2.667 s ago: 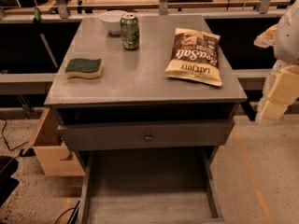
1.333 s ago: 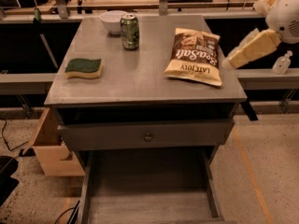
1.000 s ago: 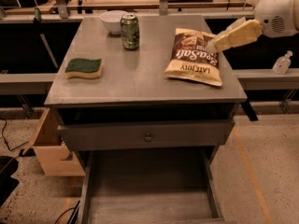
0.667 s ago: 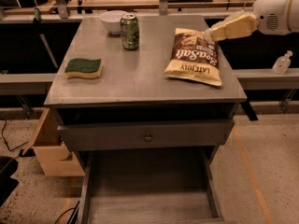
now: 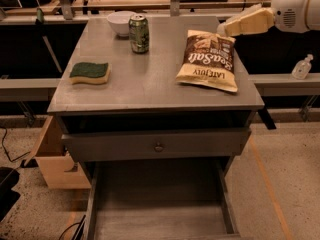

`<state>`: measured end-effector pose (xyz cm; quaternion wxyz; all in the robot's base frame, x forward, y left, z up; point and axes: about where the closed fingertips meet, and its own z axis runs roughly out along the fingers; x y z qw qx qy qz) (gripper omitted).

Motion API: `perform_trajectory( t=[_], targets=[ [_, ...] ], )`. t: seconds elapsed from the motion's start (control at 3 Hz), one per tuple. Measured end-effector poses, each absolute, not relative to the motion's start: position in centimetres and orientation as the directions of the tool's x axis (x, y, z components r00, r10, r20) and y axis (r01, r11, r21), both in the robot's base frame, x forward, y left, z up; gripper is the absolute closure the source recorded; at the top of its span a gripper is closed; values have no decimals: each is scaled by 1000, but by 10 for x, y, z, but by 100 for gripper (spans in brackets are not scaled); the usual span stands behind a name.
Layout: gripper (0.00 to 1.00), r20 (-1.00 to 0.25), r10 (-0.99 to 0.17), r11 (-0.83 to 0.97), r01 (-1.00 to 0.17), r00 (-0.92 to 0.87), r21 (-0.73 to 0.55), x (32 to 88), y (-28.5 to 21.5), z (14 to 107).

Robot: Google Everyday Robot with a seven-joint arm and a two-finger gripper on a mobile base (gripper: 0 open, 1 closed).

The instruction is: Place green can into middle drawer

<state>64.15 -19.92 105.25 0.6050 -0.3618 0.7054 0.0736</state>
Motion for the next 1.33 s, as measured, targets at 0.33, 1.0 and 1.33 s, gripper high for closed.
perform_trajectory(
  t=[0.33,1.0,1.33],
  targets=[
    [0,-915,-404,727,-607,1,-322,649,-191,1053],
    [0,-944,-330,713,-653,7,-254,722,-129,1029],
    [0,-945,-327,710,-665,-20,-232,763,-86,1009]
  ],
)
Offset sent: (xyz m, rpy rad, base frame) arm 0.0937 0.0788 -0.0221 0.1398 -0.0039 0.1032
